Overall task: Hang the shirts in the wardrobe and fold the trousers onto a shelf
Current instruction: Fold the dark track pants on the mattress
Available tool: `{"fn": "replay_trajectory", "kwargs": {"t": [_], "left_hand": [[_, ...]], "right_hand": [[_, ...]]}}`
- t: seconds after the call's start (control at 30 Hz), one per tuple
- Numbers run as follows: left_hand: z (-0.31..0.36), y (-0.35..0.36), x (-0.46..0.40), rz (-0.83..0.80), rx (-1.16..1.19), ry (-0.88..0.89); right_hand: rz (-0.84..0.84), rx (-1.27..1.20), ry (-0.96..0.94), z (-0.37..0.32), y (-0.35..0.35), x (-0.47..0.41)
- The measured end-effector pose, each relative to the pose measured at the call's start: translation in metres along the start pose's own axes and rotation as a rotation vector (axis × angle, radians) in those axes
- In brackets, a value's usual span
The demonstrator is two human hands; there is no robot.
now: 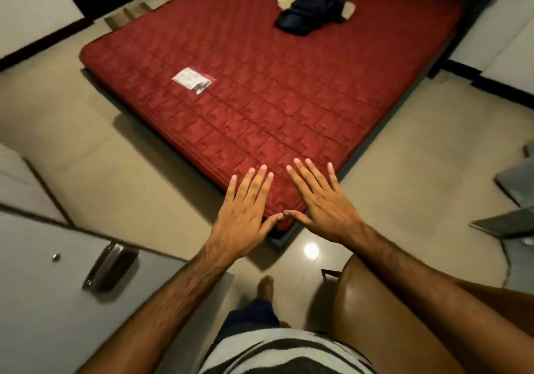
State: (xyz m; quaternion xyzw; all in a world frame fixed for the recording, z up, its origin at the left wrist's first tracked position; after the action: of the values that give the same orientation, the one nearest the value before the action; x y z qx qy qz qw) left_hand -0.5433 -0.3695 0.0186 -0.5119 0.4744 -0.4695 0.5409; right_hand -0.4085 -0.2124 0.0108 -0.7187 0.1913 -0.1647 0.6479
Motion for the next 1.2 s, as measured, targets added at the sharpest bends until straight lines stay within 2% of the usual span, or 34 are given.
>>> {"fn": "replay_trajectory", "kwargs": {"t": [0.27,0.5,0.77,0.97,1.2], "left_hand": [[-0.02,0.014,-0.145,0.091,0.002,0.164],[-0.028,0.017,-0.244,0.131,-0.036,0.302],[-0.011,0.034,-0.389,0.118,-0.081,0.393],[0.026,0.068,-0.538,0.07,-0.087,0.338],[0.085,0.058,-0.698,0.064,-0.021,0.255]], "right_hand": [[0.057,0.055,0.276,0.094,-0.013,-0.052],[0.06,0.089,0.401,0.171,-0.028,-0.095],[0.059,0.078,0.4,0.305,-0.017,-0.163],[0.033,0.086,0.383,0.451,-0.014,-0.218],[-0.005,0.075,0.33,0.609,-0.044,-0.261]]}}
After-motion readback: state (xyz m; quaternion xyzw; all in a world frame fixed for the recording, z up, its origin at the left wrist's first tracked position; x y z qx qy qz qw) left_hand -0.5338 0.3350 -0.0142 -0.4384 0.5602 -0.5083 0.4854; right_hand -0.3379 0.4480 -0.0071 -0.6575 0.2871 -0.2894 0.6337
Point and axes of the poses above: each hand's wrist, its own x-axis away from the middle knuckle, its own y-axis out of the palm, z = x × y, the point moved 2 cm from there along -x, towards the middle knuckle, and after that the axes turned 12 degrees about y, right-handed, at the moved point
